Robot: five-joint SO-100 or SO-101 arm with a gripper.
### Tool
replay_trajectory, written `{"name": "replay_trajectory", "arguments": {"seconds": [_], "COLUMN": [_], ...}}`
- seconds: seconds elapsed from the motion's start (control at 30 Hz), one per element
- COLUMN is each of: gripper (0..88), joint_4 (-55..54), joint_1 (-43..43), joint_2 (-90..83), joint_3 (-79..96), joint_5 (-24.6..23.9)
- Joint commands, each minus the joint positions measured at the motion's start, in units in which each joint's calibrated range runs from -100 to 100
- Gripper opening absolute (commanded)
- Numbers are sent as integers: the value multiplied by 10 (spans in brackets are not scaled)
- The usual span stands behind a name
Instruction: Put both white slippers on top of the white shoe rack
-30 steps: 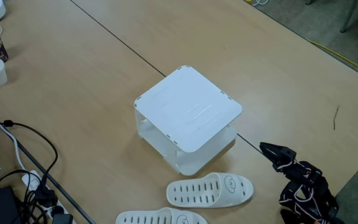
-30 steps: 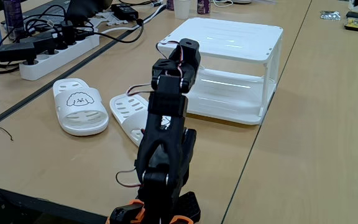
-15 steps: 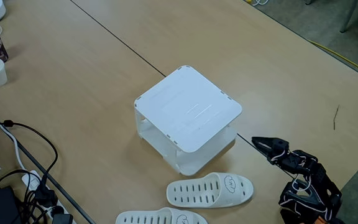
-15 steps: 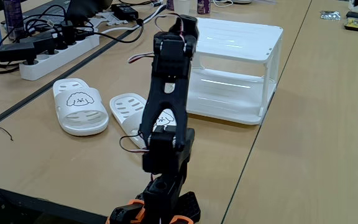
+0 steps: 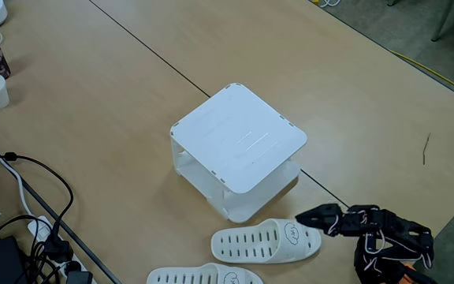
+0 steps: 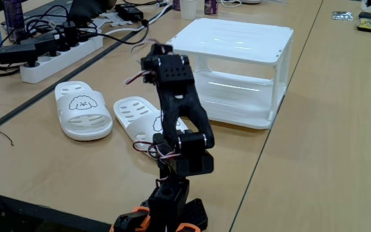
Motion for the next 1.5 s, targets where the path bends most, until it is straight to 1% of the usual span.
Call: {"name": "replay_trajectory", "arguments": {"seconds": [0.0,0.07,0.2,0.3,0.4,0.47,0.53,0.77,1.0,1.13,1.3,1.47], "gripper": [10,13,14,18,63,92,100,100,101,96,97,101], "joint_4": [-67,-86,-140,-220,-310,-374,-431,-548,-633,-680,-754,-758], "joint_1": [-27,-47,-115,-161,-175,-175,-172,-141,-126,-131,-115,-115], "joint_2": [1,10,42,89,135,167,192,230,226,226,225,225], "joint_3": [47,64,85,99,111,121,131,173,248,254,262,299], "joint_5": [4,4,4,4,4,4,4,4,4,4,4,4]}}
